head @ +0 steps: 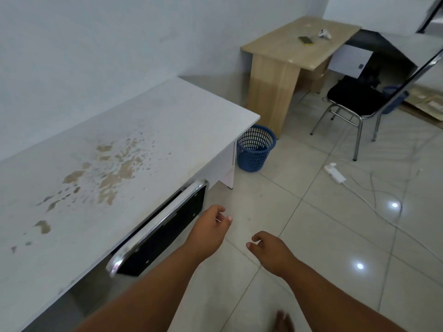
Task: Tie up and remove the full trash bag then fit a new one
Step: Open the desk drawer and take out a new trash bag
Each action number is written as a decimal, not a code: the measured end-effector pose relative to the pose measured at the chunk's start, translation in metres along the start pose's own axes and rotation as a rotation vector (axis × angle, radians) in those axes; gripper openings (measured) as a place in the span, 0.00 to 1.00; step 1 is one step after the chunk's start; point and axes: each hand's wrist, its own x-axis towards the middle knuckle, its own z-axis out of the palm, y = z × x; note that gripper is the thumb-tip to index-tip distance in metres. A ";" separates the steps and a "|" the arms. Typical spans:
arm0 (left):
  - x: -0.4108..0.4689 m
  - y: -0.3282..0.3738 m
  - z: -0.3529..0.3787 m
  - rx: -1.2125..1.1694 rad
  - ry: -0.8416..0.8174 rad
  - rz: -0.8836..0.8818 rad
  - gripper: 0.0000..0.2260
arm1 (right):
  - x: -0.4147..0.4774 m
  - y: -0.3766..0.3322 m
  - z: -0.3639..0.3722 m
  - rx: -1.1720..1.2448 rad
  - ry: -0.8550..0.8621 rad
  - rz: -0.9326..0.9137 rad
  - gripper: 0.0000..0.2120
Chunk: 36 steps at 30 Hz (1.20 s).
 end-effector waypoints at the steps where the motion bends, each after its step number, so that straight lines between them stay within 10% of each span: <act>1: 0.016 0.006 0.006 -0.002 0.008 -0.003 0.18 | 0.015 0.003 -0.014 -0.008 -0.002 -0.010 0.19; 26: 0.308 0.081 0.052 0.126 0.593 -0.300 0.21 | 0.395 -0.062 -0.263 -0.250 -0.175 -0.434 0.20; 36: 0.327 0.058 0.083 0.460 0.636 -0.434 0.42 | 0.465 -0.075 -0.269 -0.543 -0.049 -1.043 0.25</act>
